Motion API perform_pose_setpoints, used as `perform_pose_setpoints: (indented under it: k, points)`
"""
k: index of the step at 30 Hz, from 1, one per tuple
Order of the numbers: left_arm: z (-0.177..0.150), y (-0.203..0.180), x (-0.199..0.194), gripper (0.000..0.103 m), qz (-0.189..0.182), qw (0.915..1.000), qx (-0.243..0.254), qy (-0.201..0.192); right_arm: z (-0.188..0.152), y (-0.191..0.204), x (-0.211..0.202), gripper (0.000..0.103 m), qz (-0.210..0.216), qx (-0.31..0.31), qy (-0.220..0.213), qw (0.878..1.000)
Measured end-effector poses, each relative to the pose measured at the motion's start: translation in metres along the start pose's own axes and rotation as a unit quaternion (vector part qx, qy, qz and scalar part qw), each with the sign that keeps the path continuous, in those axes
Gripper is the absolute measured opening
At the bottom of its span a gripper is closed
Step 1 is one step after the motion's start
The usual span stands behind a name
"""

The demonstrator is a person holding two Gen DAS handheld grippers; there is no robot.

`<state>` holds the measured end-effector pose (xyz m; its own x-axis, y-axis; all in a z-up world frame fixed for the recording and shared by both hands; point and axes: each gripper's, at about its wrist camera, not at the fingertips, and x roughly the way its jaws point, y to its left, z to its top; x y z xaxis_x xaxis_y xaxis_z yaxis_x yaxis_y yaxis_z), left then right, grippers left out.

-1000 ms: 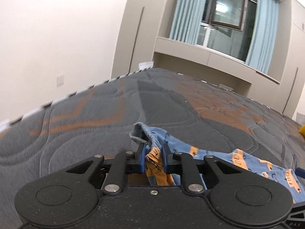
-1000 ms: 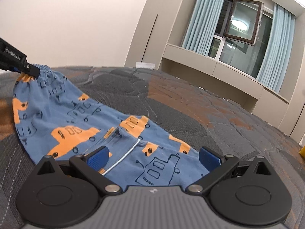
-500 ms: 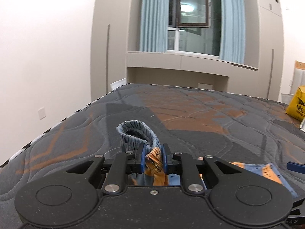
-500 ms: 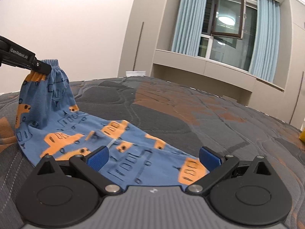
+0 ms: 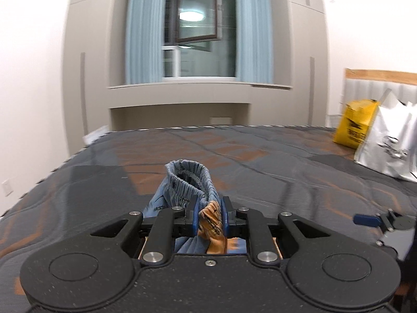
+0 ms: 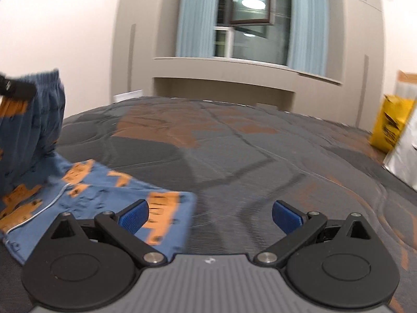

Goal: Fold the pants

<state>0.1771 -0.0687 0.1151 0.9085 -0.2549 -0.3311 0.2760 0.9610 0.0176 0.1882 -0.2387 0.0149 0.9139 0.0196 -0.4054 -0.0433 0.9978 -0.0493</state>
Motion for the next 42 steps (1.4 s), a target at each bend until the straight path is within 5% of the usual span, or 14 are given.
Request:
perform_pose_setpoints:
  k: [14,24,27,35,42]
  points:
    - [-0.058,-0.112,0.062,0.020,-0.071,0.9895,0.086,0.092,-0.013,-0.085,-0.007,0.103,-0.018,0.078,0.019,0.997]
    - [-0.078,-0.110,0.066,0.034,-0.098,0.9869,0.068,0.109,-0.021,-0.085,-0.003,0.103,-0.006,0.087,0.034,0.996]
    - [-0.074,-0.110,0.062,0.046,-0.102,0.9871,0.061,0.107,-0.021,-0.085,-0.002,0.103,-0.007,0.088,0.035,0.995]
    - [-0.073,-0.095,0.043,0.101,-0.079,0.9918,0.041,0.091,-0.021,-0.084,0.001,0.103,-0.006,0.086,0.040,0.996]
    - [-0.081,-0.088,0.034,0.102,-0.048,0.9940,0.040,0.089,-0.024,-0.085,0.007,0.103,-0.002,0.095,0.051,0.994]
